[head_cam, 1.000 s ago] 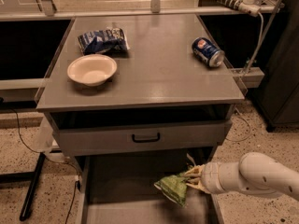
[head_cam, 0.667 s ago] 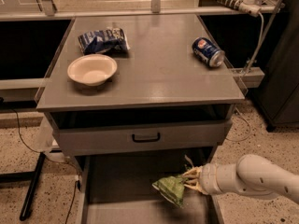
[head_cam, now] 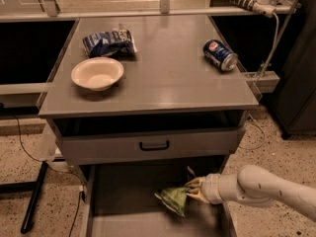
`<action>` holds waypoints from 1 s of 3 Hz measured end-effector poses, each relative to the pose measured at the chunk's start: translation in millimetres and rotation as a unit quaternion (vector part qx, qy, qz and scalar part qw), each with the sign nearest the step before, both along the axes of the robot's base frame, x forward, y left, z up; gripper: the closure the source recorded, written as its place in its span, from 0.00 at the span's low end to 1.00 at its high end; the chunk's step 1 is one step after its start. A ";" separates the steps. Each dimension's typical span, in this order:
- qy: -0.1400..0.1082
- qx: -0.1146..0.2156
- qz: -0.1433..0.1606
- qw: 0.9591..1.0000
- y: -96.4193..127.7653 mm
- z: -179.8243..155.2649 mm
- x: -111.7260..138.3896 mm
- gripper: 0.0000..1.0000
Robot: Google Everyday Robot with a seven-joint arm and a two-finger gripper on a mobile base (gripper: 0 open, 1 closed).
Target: Place green jalapeno chip bag into middle drawer
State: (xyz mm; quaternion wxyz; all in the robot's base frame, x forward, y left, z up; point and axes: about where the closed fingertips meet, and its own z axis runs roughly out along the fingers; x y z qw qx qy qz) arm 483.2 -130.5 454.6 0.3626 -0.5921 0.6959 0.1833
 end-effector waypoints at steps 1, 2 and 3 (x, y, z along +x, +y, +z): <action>0.008 0.025 -0.010 1.000 6.3 -24.8 3.9 1.00; 0.011 0.027 -0.010 1.000 21.8 -57.3 1.6 1.00; 0.005 0.014 -0.017 1.000 31.3 -83.0 7.8 1.00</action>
Offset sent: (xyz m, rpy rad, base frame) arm 0.0027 0.0352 -0.0976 0.0473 0.0161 -0.0384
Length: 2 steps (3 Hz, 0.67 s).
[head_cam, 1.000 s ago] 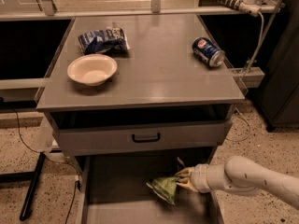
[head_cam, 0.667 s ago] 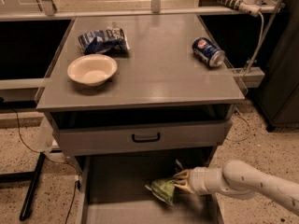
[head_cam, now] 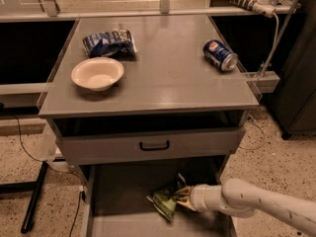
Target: Place green jalapeno chip bag into middle drawer
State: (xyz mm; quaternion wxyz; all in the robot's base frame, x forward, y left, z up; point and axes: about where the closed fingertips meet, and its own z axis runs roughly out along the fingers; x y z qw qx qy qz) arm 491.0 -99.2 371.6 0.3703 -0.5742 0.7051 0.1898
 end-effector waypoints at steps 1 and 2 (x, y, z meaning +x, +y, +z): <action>-0.002 -0.001 -0.003 1.000 -0.2 -1.1 1.5 0.82; -0.001 -0.001 -0.003 1.000 -0.1 -1.1 1.5 0.58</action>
Offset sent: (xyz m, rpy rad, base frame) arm 0.0015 -0.0002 -0.0011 -0.0027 -0.0030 -0.0056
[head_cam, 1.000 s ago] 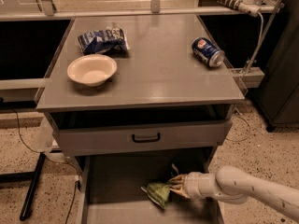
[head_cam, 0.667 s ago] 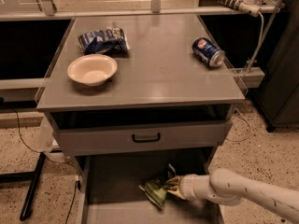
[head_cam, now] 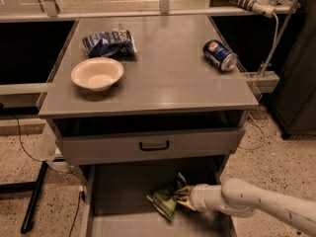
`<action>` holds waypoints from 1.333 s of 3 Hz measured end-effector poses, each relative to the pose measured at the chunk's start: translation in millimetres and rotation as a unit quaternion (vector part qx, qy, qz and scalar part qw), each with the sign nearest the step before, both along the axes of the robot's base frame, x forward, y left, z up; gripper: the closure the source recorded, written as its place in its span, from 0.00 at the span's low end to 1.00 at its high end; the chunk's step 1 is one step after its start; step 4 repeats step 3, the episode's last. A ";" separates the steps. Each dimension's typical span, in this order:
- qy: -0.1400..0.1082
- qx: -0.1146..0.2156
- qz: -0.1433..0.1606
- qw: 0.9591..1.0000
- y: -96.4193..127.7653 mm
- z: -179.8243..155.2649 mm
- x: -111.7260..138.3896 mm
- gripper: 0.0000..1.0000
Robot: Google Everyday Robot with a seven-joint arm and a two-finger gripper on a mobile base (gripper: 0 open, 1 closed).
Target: Place green jalapeno chip bag into middle drawer
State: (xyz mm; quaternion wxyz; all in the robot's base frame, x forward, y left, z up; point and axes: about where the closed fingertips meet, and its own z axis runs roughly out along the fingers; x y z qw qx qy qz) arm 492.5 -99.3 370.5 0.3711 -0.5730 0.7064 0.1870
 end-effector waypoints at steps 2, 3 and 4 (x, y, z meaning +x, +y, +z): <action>0.000 0.000 0.000 1.000 0.1 0.0 0.0 0.12; 0.000 0.000 0.000 1.000 0.1 0.0 0.0 0.00; 0.000 0.000 0.000 1.000 0.1 0.0 0.0 0.00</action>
Offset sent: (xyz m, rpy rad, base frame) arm 0.0000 0.0000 0.0000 0.0000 0.0000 0.0000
